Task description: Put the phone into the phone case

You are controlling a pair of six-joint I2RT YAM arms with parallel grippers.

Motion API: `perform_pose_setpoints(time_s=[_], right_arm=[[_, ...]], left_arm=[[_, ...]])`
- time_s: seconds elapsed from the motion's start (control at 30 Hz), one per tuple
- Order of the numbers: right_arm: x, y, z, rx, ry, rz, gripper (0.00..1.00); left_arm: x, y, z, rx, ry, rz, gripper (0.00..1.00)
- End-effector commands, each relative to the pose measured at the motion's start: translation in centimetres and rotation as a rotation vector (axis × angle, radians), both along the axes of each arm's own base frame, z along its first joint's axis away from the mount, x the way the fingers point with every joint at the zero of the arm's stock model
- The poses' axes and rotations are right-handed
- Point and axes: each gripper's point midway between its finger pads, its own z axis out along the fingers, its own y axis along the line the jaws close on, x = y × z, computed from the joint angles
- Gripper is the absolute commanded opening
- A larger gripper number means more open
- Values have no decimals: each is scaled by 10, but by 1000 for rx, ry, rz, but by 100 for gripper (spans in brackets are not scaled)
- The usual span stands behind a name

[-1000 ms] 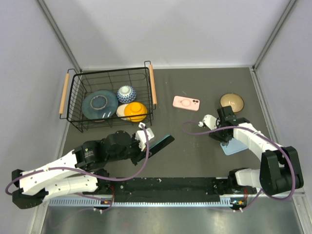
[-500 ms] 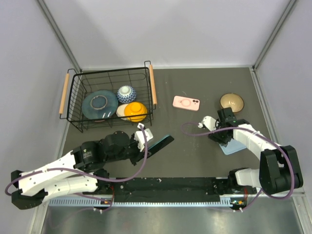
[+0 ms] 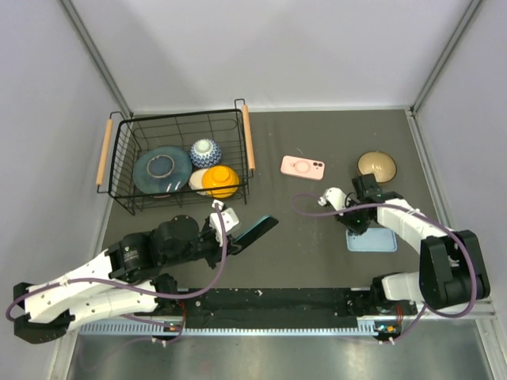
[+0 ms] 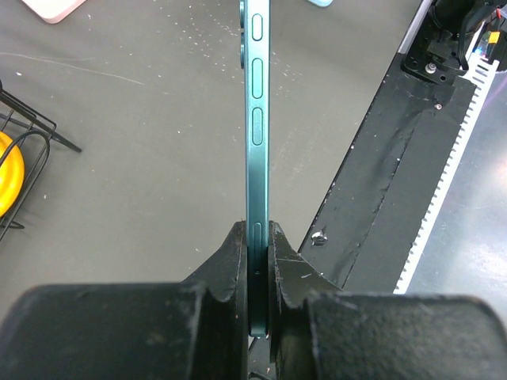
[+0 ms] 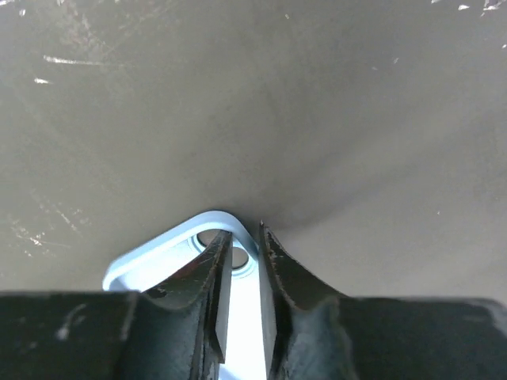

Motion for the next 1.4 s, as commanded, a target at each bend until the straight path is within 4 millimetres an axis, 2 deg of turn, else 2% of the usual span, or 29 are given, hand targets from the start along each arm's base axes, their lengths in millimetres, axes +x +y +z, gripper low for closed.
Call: perform_pose_setpoints(time_s=[0.0, 0.13, 0.27, 0.33, 0.37, 0.4, 0.43, 0.47, 0.5, 0.53, 0.57, 0.6, 0.67, 0.7, 0.83, 0.87, 0.9, 0.97, 1.0, 1.1, 1.17, 1.2, 1.27, 1.3, 1.33, 1.37], right_arm=[[14, 22, 9, 102, 7, -17, 15], [31, 36, 22, 159, -10, -33, 0], [55, 58, 52, 288, -55, -87, 0], [64, 66, 57, 338, -38, -172, 0], [74, 70, 67, 361, -47, -199, 0], [76, 76, 69, 393, -15, -279, 0], [78, 79, 62, 398, 37, -333, 0], [89, 85, 72, 430, 44, -375, 0], [90, 91, 70, 457, 109, -489, 0], [84, 94, 57, 433, 212, -550, 0], [95, 100, 67, 446, 225, -590, 0], [92, 109, 65, 452, 281, -712, 0], [93, 109, 53, 406, 289, -850, 0], [88, 116, 51, 413, 318, -930, 0], [63, 134, 38, 441, 363, -1038, 0], [53, 130, 31, 421, 366, -1063, 0], [51, 130, 36, 436, 354, -1099, 0], [41, 127, 30, 437, 353, -1138, 0], [42, 126, 32, 460, 335, -1142, 0], [34, 118, 23, 442, 316, -1190, 0], [33, 117, 20, 441, 317, -1196, 11], [34, 118, 23, 449, 313, -1189, 23], [37, 122, 35, 487, 308, -1150, 32], [38, 125, 42, 511, 303, -1132, 40], [39, 133, 62, 605, 283, -1078, 49], [40, 139, 73, 672, 267, -1040, 64]], left_arm=[[7, -7, 27, -113, -58, 21, 0], [9, -4, 30, -128, -67, 42, 0], [12, -2, 32, -138, -71, 62, 0], [12, -2, 34, -147, -72, 65, 0], [13, -2, 34, -149, -73, 69, 0], [13, -3, 35, -153, -73, 70, 0], [13, -3, 36, -157, -72, 75, 0], [14, -3, 36, -159, -72, 78, 0], [14, -3, 37, -161, -72, 82, 0], [14, -3, 36, -163, -69, 83, 0], [15, -3, 36, -163, -69, 92, 0], [16, -3, 36, -164, -67, 94, 0], [15, -4, 36, -172, -59, 97, 0], [15, -5, 36, -172, -56, 95, 0], [16, -9, 36, -174, -32, 106, 0], [16, -9, 37, -179, -29, 108, 0], [16, -11, 37, -181, -22, 109, 0], [17, -14, 39, -196, -4, 123, 0], [19, -16, 42, -216, -1, 135, 0], [19, -27, 42, -239, 57, 153, 0], [17, -33, 46, -267, 84, 144, 0], [17, -37, 47, -290, 112, 155, 0], [19, -38, 49, -315, 139, 185, 0], [19, -40, 49, -332, 172, 212, 0], [20, -41, 49, -340, 188, 227, 0], [22, -40, 50, -351, 199, 247, 0]])
